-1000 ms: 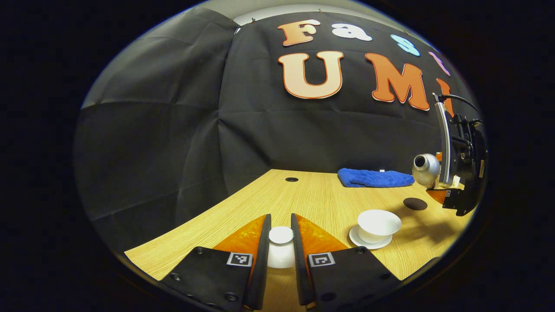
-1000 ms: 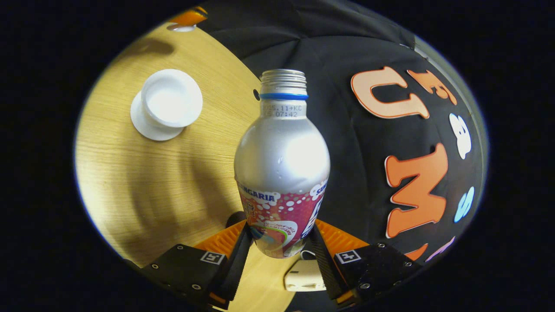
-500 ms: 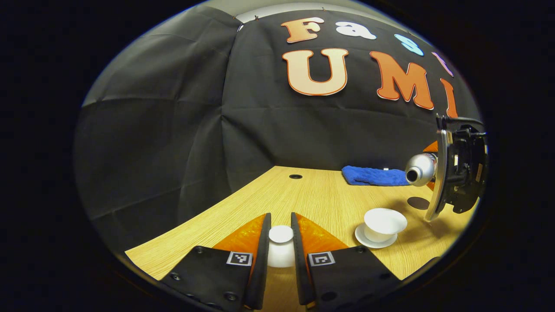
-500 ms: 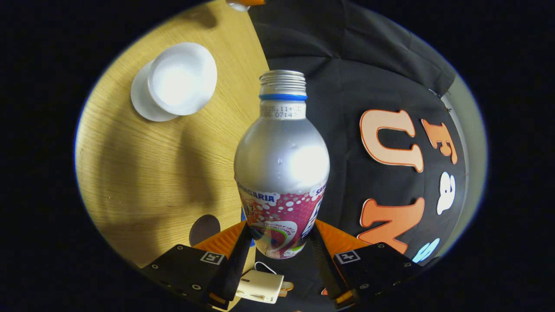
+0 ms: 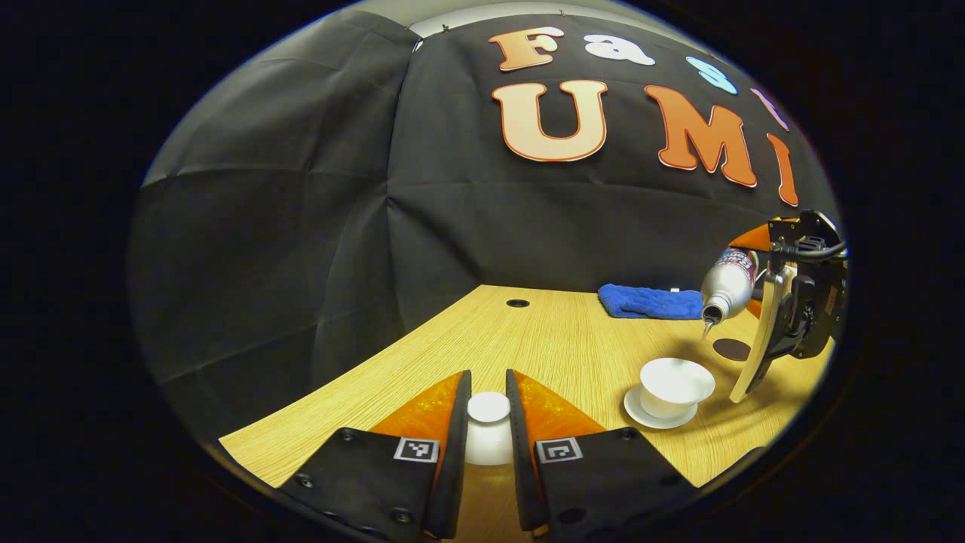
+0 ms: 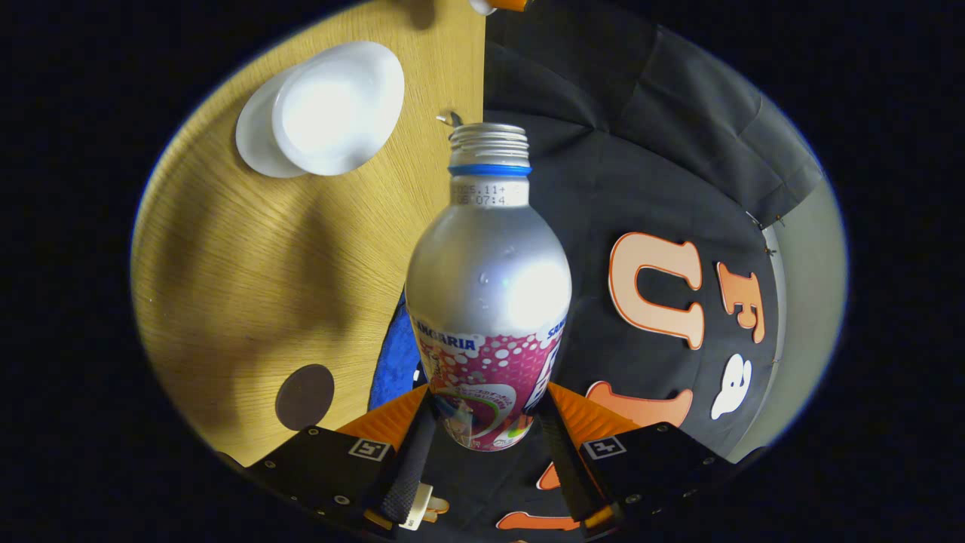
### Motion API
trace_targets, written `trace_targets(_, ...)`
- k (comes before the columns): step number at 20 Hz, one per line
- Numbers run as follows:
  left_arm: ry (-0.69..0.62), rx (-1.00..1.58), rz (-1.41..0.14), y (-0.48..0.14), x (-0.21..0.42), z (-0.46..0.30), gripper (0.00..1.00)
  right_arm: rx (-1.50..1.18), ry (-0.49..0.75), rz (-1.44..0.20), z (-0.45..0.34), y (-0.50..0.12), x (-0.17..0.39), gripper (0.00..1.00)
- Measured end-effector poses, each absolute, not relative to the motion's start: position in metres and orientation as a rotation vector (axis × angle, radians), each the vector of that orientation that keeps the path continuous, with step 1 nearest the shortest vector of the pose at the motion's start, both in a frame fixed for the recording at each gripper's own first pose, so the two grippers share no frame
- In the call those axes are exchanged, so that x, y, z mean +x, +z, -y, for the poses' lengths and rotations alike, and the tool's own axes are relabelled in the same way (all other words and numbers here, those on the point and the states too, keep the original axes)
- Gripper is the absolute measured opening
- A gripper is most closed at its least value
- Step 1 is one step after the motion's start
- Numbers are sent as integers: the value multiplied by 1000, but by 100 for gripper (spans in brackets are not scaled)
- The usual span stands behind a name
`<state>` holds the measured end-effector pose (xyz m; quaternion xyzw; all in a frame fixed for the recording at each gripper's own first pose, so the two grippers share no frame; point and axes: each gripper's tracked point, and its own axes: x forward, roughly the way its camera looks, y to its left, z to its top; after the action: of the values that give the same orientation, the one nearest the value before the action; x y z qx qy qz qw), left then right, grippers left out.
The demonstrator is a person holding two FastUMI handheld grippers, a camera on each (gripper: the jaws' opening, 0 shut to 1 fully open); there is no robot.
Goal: Open the teacup lid with one hand, grasp the water bottle and pour water into the teacup with the other hand; after pouring, place the water bottle on the coaster and then close the teacup lid.
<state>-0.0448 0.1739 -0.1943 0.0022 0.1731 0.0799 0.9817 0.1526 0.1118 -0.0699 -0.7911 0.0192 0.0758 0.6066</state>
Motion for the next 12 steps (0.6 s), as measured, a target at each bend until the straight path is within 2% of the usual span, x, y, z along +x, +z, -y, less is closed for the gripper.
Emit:
trace_targets(5,158,7,-345,-191,-44,-173,28,-1870,164,-8,-114,-59,159,77)
trace_targets(6,159,7,-342,-190,-46,-173,33,-1876,160,4,-115,-57,160,77)
trace_targets(12,153,3,-330,-186,-42,-168,33,-1902,118,64,-116,-37,163,77)
